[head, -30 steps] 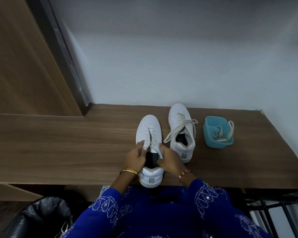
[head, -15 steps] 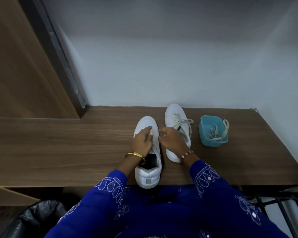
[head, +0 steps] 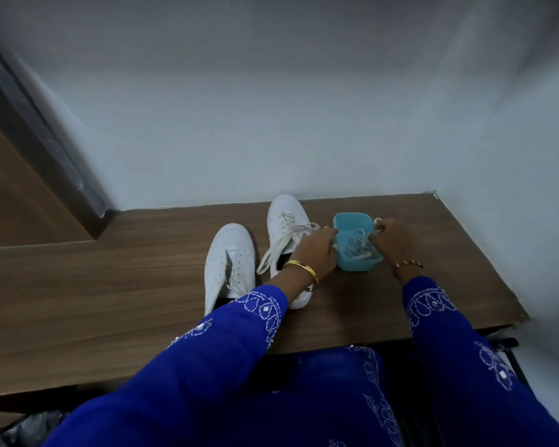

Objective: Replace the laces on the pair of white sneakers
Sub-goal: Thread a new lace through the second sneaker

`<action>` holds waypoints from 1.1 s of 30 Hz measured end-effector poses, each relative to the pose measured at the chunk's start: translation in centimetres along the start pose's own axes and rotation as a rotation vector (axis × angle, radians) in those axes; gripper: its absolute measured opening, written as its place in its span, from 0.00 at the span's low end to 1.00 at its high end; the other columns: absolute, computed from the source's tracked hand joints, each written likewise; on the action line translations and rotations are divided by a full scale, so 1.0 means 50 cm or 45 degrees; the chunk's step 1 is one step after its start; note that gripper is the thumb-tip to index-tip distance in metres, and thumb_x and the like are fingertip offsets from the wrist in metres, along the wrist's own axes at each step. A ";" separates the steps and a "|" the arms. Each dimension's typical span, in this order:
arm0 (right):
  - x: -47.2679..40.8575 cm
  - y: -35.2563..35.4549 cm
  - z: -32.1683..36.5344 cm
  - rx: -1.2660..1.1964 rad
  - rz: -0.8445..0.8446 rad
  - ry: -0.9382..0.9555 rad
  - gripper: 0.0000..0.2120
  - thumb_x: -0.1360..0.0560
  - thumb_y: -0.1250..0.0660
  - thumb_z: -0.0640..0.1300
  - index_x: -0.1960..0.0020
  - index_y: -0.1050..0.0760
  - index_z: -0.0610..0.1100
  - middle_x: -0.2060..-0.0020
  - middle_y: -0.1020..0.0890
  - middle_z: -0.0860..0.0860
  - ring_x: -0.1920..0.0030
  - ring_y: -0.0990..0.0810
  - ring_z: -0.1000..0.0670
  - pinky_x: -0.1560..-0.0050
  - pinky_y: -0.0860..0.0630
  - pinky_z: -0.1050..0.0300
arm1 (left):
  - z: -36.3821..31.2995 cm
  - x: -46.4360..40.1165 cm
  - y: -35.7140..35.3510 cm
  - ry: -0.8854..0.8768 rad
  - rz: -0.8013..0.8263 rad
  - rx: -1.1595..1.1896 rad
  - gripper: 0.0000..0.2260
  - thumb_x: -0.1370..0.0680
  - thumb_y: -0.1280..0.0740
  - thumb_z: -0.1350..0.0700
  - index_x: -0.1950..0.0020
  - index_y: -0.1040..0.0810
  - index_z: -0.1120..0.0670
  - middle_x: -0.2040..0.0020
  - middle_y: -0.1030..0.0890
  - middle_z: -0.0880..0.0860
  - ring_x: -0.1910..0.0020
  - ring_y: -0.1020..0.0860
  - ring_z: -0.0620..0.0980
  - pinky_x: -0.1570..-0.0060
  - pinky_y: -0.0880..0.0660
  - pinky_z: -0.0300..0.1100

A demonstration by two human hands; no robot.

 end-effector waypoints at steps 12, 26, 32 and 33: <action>-0.039 -0.048 -0.085 0.151 0.058 -0.083 0.17 0.29 0.29 0.46 0.46 0.23 0.34 0.51 0.18 0.39 0.52 0.18 0.42 0.55 0.20 0.49 | 0.005 -0.048 -0.083 -0.009 0.312 -0.374 0.22 0.21 0.41 0.59 0.28 0.39 0.60 0.31 0.33 0.60 0.32 0.34 0.58 0.32 0.39 0.49; -0.034 -0.001 0.029 -0.189 -0.211 0.002 0.12 0.25 0.37 0.39 0.67 0.27 0.40 0.72 0.27 0.47 0.70 0.27 0.48 0.73 0.35 0.63 | 0.000 -0.057 -0.061 0.076 0.277 -0.048 0.23 0.23 0.37 0.60 0.30 0.38 0.60 0.35 0.28 0.62 0.38 0.28 0.60 0.39 0.30 0.48; 0.017 0.063 0.195 -0.723 -0.102 0.085 0.10 0.26 0.32 0.37 0.67 0.24 0.39 0.73 0.21 0.45 0.81 0.26 0.55 0.78 0.25 0.63 | -0.007 -0.059 -0.012 0.118 0.087 0.492 0.26 0.28 0.31 0.55 0.32 0.35 0.57 0.41 0.23 0.58 0.42 0.24 0.55 0.40 0.27 0.51; 0.029 0.075 0.217 -0.819 -0.060 0.094 0.09 0.26 0.32 0.37 0.65 0.23 0.39 0.72 0.21 0.45 0.80 0.25 0.54 0.77 0.25 0.63 | -0.012 -0.056 0.003 0.110 0.047 0.521 0.22 0.26 0.32 0.57 0.34 0.32 0.58 0.41 0.22 0.58 0.43 0.24 0.55 0.40 0.27 0.51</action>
Point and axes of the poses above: each hand's wrist, its own x-axis away from the middle knuckle, its own y-axis out of the back of the hand, z = x × y, the point moved 2 cm from there along -x, towards the middle knuckle
